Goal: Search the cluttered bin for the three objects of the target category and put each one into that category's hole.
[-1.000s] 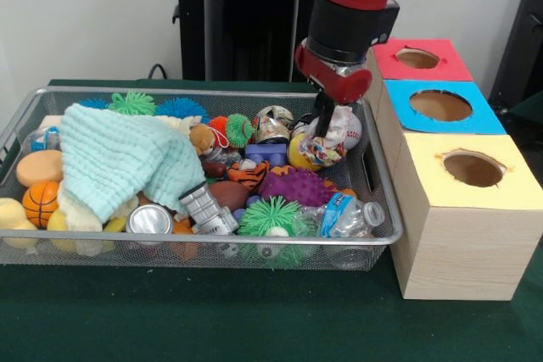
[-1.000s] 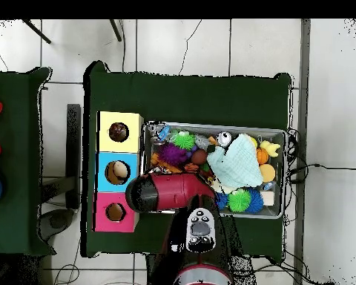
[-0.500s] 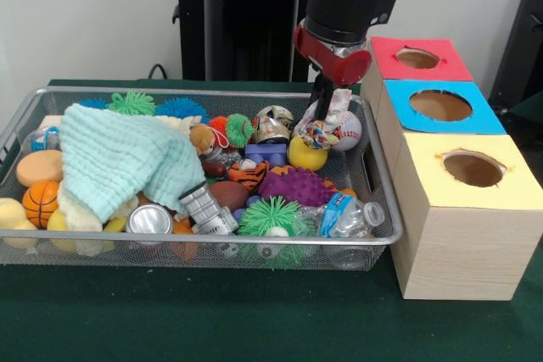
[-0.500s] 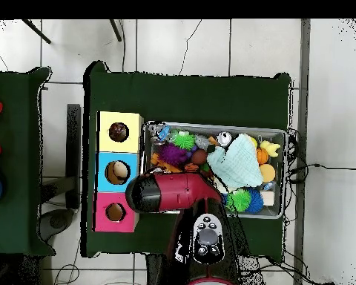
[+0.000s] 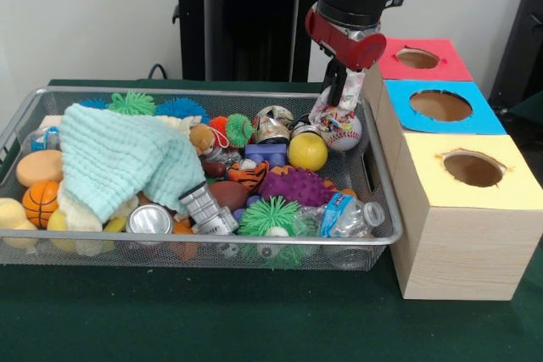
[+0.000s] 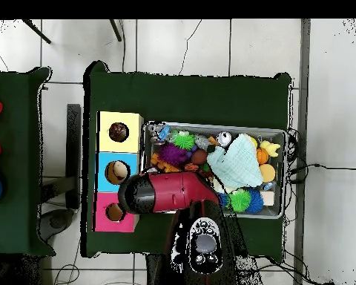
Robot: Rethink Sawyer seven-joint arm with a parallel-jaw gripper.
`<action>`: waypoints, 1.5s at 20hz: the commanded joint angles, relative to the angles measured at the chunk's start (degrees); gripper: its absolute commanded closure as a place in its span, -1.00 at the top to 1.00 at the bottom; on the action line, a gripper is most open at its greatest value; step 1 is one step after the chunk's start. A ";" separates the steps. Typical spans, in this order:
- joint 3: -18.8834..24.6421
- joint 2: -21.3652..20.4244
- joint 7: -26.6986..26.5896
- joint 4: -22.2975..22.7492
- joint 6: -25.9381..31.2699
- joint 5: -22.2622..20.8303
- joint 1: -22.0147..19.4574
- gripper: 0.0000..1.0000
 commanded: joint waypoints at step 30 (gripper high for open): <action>5.64 -0.41 1.44 -13.94 25.36 7.48 5.38 -1.00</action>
